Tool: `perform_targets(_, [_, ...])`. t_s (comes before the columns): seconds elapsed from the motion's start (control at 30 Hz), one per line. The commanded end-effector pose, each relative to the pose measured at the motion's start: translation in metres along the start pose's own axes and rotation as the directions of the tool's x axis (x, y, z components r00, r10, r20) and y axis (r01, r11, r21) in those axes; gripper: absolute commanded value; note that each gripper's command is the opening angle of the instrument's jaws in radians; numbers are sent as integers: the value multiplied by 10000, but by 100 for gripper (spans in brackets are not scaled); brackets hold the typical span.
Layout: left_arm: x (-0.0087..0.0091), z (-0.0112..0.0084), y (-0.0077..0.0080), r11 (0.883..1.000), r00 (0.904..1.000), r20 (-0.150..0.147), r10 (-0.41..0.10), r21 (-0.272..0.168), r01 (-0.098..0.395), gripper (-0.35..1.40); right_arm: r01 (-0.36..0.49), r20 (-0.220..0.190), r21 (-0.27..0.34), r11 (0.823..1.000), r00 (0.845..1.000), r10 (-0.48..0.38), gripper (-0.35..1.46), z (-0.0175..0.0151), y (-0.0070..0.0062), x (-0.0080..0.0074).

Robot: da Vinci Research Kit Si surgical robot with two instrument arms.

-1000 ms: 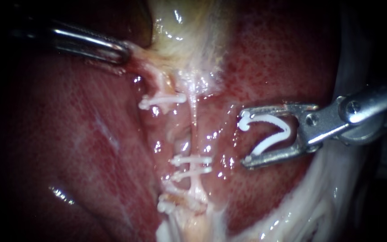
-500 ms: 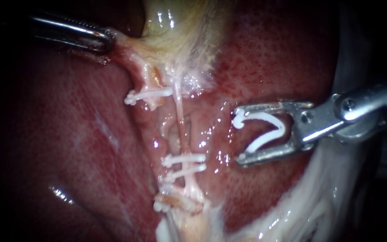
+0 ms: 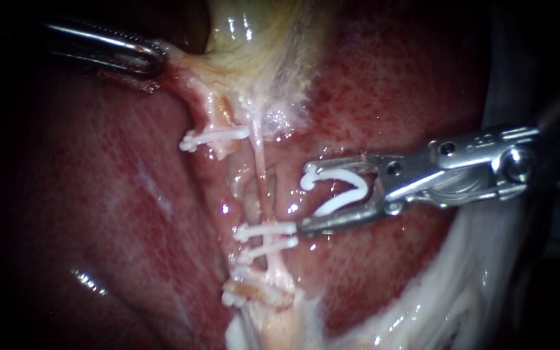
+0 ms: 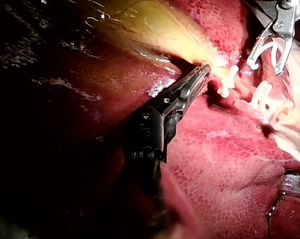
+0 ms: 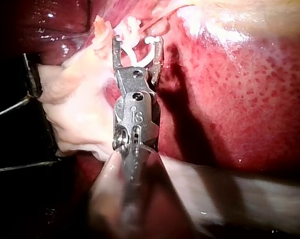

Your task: Clipping third clip right tube

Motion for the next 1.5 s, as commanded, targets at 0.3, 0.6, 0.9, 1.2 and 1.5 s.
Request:
perform_targets(0.3, [-1, -1, 0, 10000, 10000, 1, 8, -14, -8, -35, -364, -211, 14, 9993, 9991, 365, 50, 22, 34, -19])
perform_targets(0.6, [-1, -2, 0, 10000, 10000, 2, 8, -15, -8, -35, -624, -667, 324, 9975, 9957, 644, 50, 39, 51, -14])
perform_targets(0.9, [-1, -2, 0, 10000, 10000, -4, 5, 20, -5, -35, -911, -1112, 999, 9908, 9885, 1021, 48, 55, 55, -6])
perform_targets(1.2, [-1, -3, 0, 10000, 10000, -4, 3, 25, -3, -35, -1453, -1751, 1546, 9772, 9694, 1718, 48, 71, 58, -2])
perform_targets(1.5, [-1, -4, 0, 10000, 10000, -4, -1, 24, 1, -35, -1991, -2439, 2592, 9451, 9333, 2635, 48, 70, 52, 7])
